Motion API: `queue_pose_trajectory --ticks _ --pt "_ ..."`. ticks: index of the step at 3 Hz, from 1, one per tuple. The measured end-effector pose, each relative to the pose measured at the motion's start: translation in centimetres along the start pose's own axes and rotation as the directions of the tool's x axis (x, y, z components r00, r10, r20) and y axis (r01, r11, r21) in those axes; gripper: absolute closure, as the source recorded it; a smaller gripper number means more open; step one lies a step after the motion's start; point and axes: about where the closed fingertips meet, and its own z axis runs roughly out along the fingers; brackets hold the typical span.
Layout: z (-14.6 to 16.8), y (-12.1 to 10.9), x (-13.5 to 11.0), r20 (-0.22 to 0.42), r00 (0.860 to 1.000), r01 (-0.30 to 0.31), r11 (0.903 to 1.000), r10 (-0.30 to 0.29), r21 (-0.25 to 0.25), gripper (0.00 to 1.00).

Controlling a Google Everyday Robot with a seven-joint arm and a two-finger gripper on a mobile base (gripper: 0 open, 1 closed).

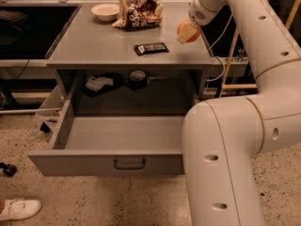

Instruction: Pick orange from top drawer and place on counter

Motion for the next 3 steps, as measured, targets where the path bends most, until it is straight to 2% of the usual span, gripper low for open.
queue_pose_trajectory --ticks 1,2,3 --pt "4.1 1.2 1.5 -0.033 0.999 -0.030 0.9975 0.028 -0.065 1.00" --pt "5.8 1.9 2.4 -0.063 0.998 -0.034 0.9940 0.028 -0.104 1.00" --pt "5.8 2.0 2.4 -0.061 0.998 -0.032 0.9942 0.026 -0.102 0.82"
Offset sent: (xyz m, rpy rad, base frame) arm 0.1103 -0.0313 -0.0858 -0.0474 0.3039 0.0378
